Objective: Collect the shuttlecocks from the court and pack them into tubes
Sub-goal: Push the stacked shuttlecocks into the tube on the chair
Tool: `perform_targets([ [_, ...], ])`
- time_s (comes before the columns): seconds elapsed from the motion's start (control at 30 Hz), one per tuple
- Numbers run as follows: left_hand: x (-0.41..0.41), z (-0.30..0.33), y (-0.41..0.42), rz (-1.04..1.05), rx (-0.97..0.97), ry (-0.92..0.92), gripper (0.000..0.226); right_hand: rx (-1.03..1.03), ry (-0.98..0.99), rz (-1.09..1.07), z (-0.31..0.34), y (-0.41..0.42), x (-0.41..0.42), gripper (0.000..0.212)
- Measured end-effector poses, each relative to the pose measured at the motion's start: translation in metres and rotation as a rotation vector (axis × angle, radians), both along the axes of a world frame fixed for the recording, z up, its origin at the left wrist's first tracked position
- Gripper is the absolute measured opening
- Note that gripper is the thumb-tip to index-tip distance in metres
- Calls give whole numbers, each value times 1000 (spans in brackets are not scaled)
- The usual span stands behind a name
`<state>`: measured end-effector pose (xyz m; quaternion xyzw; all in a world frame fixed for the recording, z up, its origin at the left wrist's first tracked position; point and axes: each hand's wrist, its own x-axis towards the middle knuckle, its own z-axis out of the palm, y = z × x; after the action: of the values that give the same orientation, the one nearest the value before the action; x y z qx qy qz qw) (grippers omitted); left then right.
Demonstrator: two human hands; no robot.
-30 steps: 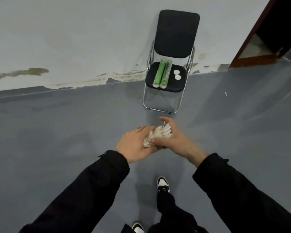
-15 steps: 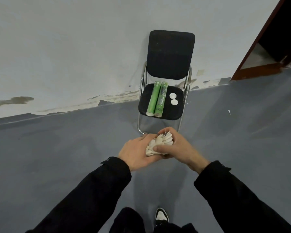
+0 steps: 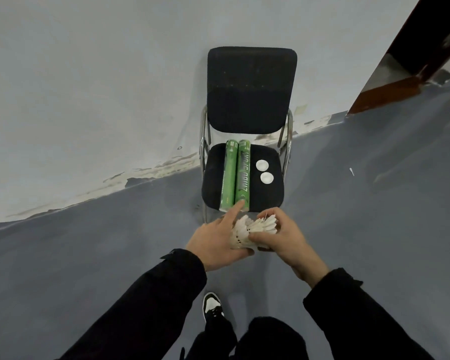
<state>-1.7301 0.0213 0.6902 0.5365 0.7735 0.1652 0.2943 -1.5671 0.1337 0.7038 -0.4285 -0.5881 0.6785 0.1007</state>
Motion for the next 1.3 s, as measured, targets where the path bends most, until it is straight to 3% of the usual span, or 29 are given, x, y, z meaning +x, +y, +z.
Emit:
perform_targets([
  [0.13,-34,-25,43,-10,-34,0,108,-49,11,-181,-20,40,-17,39],
  [0.27,-57,-63,90,78,-73,-27,75,-76,29,-367,-50,82,-30,37],
  [0.43,-72,-133,133,218,-97,4,38,-80,-19,-428,-104,118,-50,41],
  [0.53,-75,-167,154,232,-227,55,35,-81,-70,-472,-137,128,-63,44],
  [0.6,-76,-188,165,215,-275,113,46,-110,-87,-509,-157,131,-68,46],
  [0.7,-80,-224,182,98,-295,248,54,-124,-110,-581,-187,135,-76,48],
  [1.03,-100,-297,241,-556,-385,753,37,-201,-117,-706,-245,153,-84,44],
  [1.13,-100,-299,249,-658,-390,793,29,-219,-113,-720,-246,158,-81,44],
  [1.3,-98,-298,259,-653,-387,770,32,-192,-109,-706,-241,165,-76,45],
])
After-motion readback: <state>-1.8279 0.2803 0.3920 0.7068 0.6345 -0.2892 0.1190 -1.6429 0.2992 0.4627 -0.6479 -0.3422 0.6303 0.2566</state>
